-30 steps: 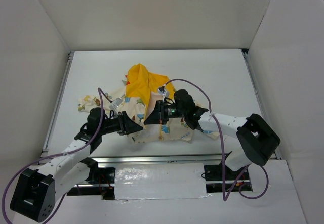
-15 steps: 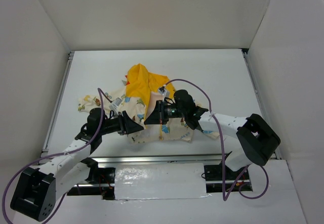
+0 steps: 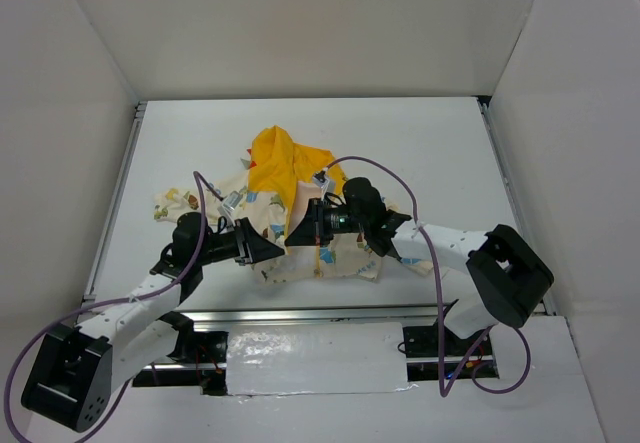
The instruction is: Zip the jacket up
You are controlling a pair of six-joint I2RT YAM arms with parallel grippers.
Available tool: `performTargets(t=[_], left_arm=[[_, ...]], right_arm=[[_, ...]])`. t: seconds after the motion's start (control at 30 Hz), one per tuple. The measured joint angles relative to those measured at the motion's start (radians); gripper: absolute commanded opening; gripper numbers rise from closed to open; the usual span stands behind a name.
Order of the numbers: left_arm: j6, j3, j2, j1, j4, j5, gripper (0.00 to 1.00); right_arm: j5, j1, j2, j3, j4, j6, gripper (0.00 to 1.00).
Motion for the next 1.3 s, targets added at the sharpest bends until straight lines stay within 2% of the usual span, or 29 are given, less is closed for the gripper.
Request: performTargets(t=[0.03, 0.1, 0.13, 0.27, 0.33, 0.4, 0.47, 0.5, 0.57, 0.7, 0.93, 1.13, 1.3], left_arm=[[-0.001, 0.000, 0.000, -0.001, 0.004, 0.003, 0.34], [-0.004, 0.000, 0.000, -0.002, 0.015, 0.006, 0.28], [-0.006, 0.000, 0.001, -0.002, 0.019, 0.008, 0.21], [-0.015, 0.000, 0.013, -0.004, 0.036, 0.016, 0.06], [-0.016, 0.000, 0.020, -0.004, 0.040, 0.018, 0.00], [-0.016, 0.000, 0.026, -0.004, 0.040, 0.019, 0.00], [-0.016, 0.000, 0.027, -0.006, 0.037, 0.018, 0.00], [-0.015, 0.000, 0.027, -0.006, 0.031, 0.016, 0.00], [-0.013, 0.000, 0.027, -0.006, 0.014, 0.008, 0.00], [0.004, 0.009, 0.019, -0.006, -0.073, -0.032, 0.00], [0.060, 0.091, -0.047, -0.006, -0.298, -0.141, 0.00], [0.092, 0.133, -0.080, -0.006, -0.406, -0.187, 0.00], [0.100, 0.137, -0.080, -0.006, -0.453, -0.200, 0.00]], right_arm=[[0.001, 0.000, 0.001, 0.000, -0.001, 0.000, 0.00], [0.006, 0.000, 0.002, 0.000, -0.004, 0.000, 0.00], [0.008, 0.000, 0.003, 0.000, -0.004, 0.000, 0.00], [0.014, 0.000, 0.005, 0.000, -0.010, -0.003, 0.00], [0.017, 0.000, 0.006, 0.000, -0.011, -0.004, 0.06], [0.019, 0.000, 0.007, 0.000, -0.018, -0.007, 0.15], [0.023, 0.000, 0.007, 0.002, -0.031, -0.019, 0.20], [0.025, -0.002, 0.006, 0.003, -0.042, -0.024, 0.31], [0.033, -0.007, 0.004, 0.013, -0.077, -0.046, 0.41], [0.116, -0.019, -0.056, 0.022, -0.206, -0.111, 0.50], [0.439, 0.003, -0.161, 0.035, -0.508, -0.171, 0.53], [0.693, 0.160, -0.094, 0.074, -0.764, -0.145, 0.53], [0.810, 0.207, -0.010, 0.144, -0.848, -0.115, 0.51]])
